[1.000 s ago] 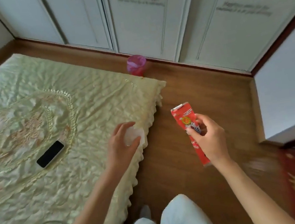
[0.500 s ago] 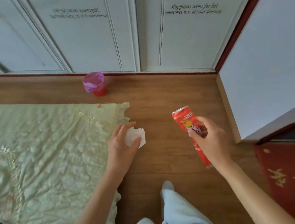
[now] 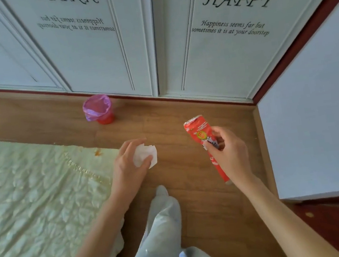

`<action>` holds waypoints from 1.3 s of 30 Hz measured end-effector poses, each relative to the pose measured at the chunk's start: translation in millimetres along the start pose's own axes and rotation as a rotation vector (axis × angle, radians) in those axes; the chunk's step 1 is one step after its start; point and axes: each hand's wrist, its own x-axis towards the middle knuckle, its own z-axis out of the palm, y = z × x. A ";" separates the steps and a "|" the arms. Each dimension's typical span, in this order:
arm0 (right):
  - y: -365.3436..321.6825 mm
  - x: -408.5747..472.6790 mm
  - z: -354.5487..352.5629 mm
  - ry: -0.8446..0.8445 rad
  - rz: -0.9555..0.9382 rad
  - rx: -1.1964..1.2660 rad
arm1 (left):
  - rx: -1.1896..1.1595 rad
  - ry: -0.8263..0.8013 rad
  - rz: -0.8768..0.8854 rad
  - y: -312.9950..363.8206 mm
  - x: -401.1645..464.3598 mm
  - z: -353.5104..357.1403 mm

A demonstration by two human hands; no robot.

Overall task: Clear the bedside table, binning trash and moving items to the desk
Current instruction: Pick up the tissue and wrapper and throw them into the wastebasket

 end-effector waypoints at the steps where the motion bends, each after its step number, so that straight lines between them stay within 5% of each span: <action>1: -0.5 23.0 4.7 -0.003 -0.004 -0.004 | 0.009 0.011 0.000 -4.9 21.3 2.1; 13: -27.3 278.5 67.3 -0.092 -0.101 0.004 | 0.063 0.168 -0.170 -45.2 240.3 -5.6; 24: -54.9 511.1 172.3 -0.401 -0.318 0.034 | 0.110 0.459 -0.413 -97.8 402.9 6.9; 39: -156.0 657.8 386.1 -0.763 -0.594 -0.036 | 0.049 0.659 -0.785 -231.4 493.1 -7.9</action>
